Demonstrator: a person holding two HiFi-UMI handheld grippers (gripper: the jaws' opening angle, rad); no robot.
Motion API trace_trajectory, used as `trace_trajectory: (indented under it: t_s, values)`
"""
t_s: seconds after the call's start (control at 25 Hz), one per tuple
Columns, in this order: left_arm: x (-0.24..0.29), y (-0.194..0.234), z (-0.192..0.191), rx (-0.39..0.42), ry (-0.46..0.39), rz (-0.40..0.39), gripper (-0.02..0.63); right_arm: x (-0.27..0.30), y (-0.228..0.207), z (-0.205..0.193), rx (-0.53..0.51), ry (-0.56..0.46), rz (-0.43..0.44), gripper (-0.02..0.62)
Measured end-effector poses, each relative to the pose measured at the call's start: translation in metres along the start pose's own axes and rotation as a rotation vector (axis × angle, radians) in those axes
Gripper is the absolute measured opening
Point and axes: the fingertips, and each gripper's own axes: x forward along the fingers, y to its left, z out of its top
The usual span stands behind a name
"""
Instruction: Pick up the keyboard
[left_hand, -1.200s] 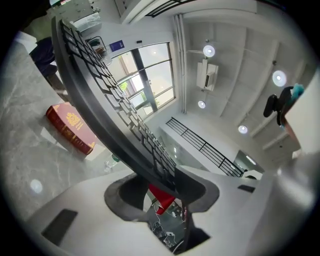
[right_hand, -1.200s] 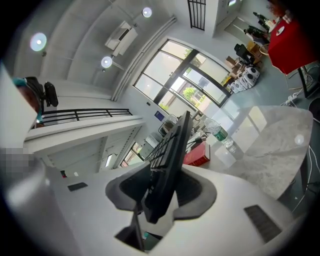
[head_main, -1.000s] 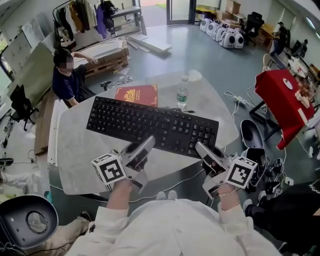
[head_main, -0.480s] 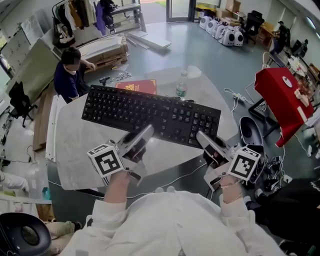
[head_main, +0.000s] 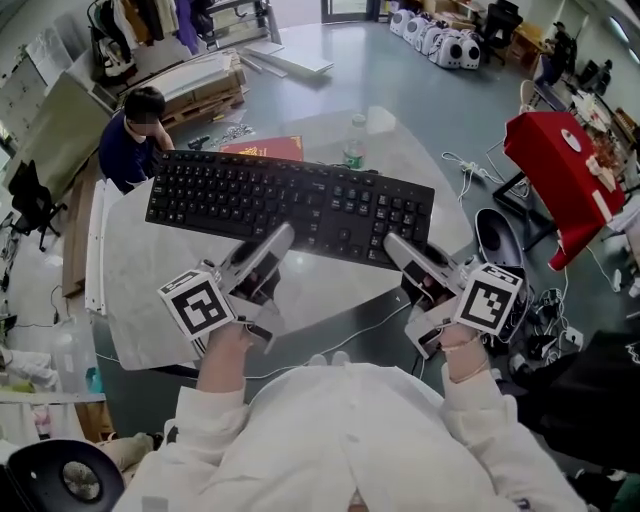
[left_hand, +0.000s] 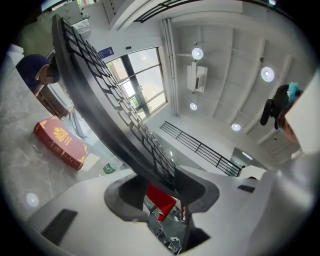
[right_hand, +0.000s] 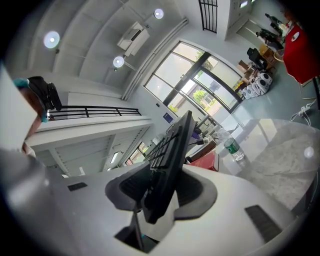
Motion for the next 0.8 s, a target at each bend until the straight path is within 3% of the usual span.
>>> trace_trajectory:
  t_s: [0.28, 0.8]
  values:
    - [0.0027, 0.0024, -0.0035, -0.020, -0.016, -0.035, 0.164, 0.0024, -0.0011, 0.0023, -0.050, 0.016, 0.009, 0.141]
    - [0.0085, 0.0087, -0.0078, -0.061, -0.009, -0.072, 0.163, 0.0044, -0.0092, -0.0062, -0.026, 0.023, -0.019, 0.144]
